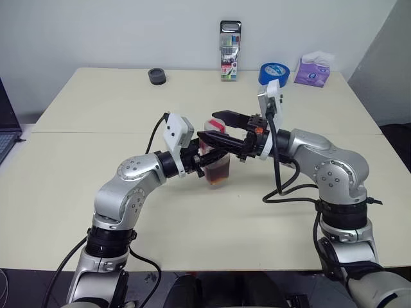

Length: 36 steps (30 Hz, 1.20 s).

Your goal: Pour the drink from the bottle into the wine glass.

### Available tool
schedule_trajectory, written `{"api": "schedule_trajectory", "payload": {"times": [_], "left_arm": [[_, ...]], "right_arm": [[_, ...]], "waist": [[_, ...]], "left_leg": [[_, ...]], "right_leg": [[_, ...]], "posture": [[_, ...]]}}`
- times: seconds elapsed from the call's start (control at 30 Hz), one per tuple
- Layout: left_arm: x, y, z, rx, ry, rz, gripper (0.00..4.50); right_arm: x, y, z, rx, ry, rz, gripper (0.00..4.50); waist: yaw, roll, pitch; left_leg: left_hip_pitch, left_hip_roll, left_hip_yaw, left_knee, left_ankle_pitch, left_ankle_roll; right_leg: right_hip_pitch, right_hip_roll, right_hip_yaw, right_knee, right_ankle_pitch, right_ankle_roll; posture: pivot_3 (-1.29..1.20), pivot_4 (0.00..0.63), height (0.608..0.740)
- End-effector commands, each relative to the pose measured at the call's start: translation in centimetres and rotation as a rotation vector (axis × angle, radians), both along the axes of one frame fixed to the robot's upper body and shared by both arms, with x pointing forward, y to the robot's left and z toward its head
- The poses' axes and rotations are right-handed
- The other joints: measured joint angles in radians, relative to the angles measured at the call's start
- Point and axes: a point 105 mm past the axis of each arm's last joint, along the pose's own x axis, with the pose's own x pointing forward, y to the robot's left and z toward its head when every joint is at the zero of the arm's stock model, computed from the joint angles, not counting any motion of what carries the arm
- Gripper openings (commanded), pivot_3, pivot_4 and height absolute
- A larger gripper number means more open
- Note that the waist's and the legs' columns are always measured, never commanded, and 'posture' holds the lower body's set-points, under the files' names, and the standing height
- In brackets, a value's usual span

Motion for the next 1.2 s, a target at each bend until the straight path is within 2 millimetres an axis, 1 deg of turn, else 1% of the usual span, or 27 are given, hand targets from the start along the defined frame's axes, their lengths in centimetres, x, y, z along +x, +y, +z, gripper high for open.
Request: {"api": "schedule_trajectory", "payload": {"times": [0.03,0.13,0.47,0.67,0.77,0.83,0.93,0.97,1.1,1.2], "left_arm": [[-0.2,-0.2,1.7,-0.013,-0.08,-0.02,1.78],[-0.2,-0.3,1.9,-0.013,-0.085,-0.022,1.78],[-0.7,-0.3,1.7,0.003,-0.084,-0.043,1.78],[-0.7,-0.2,1.5,0.012,-0.082,-0.045,1.78],[-0.7,-0.2,1.5,0.014,-0.081,-0.046,1.78],[-0.7,-0.2,1.5,0.018,-0.079,-0.047,1.78],[-0.6,-0.3,1.5,0.02,-0.079,-0.048,1.78],[-0.7,-0.3,1.5,0.02,-0.079,-0.049,1.78],[-0.9,-0.4,1.4,0.024,-0.078,-0.058,1.78],[-1.2,-0.4,1.3,0.035,-0.083,-0.071,1.78]], "right_arm": [[-0.5,0.2,0.1,-0.004,-0.047,0.009,4.5],[-0.1,0.2,-0.3,-0.016,-0.056,-0.012,4.5],[0.5,-0.2,0.4,0.025,-0.068,-0.035,4.5],[0.8,-0.3,0.3,0.021,-0.083,-0.042,4.5],[0.8,-0.3,0.1,0.016,-0.088,-0.042,3.9],[0.8,-0.3,0.0,0.015,-0.091,-0.048,3.28],[0.8,-0.3,-0.1,0.007,-0.098,-0.052,2.19],[0.8,-0.3,-0.2,0.005,-0.101,-0.052,1.94],[0.8,-0.4,-0.1,0.005,-0.11,-0.057,1.93],[0.7,-0.2,0.1,-0.009,-0.129,-0.021,1.93]], "waist": [[0.0,0.0,0.0],[0.0,0.0,0.0],[0.0,0.0,0.0],[0.0,0.0,0.0],[0.0,0.0,0.0],[0.0,0.0,0.0],[0.0,0.0,0.0],[0.0,0.0,0.0],[0.0,0.0,0.0],[0.0,0.0,0.0]], "left_leg": [[0.0,0.0,0.0,0.0,0.0,0.0],[0.0,0.0,0.0,0.0,0.0,0.0],[0.0,0.0,0.0,0.0,0.0,0.0],[0.0,0.0,0.0,0.0,0.0,0.0],[0.0,0.0,0.0,0.0,0.0,0.0],[0.0,0.0,0.0,0.0,0.0,0.0],[0.0,0.0,0.0,0.0,0.0,0.0],[0.0,0.0,0.0,0.0,0.0,0.0],[0.0,0.0,0.0,0.0,0.0,0.0],[0.0,0.0,0.0,0.0,0.0,0.0]], "right_leg": [[0.0,0.0,0.0,0.0,0.0,0.0],[0.0,0.0,0.0,0.0,0.0,0.0],[0.0,0.0,0.0,0.0,0.0,0.0],[0.0,0.0,0.0,0.0,0.0,0.0],[0.0,0.0,0.0,0.0,0.0,0.0],[0.0,0.0,0.0,0.0,0.0,0.0],[0.0,0.0,0.0,0.0,0.0,0.0],[0.0,0.0,0.0,0.0,0.0,0.0],[0.0,0.0,0.0,0.0,0.0,0.0],[0.0,0.0,0.0,0.0,0.0,0.0]], "posture": [[0.0,0.15,0.74],[0.0,0.15,0.74],[0.0,0.15,0.74],[0.0,0.15,0.74],[0.0,0.15,0.74],[0.0,0.15,0.74],[0.0,0.15,0.74],[0.0,0.15,0.74],[0.0,0.15,0.74],[0.0,0.15,0.74]]}}
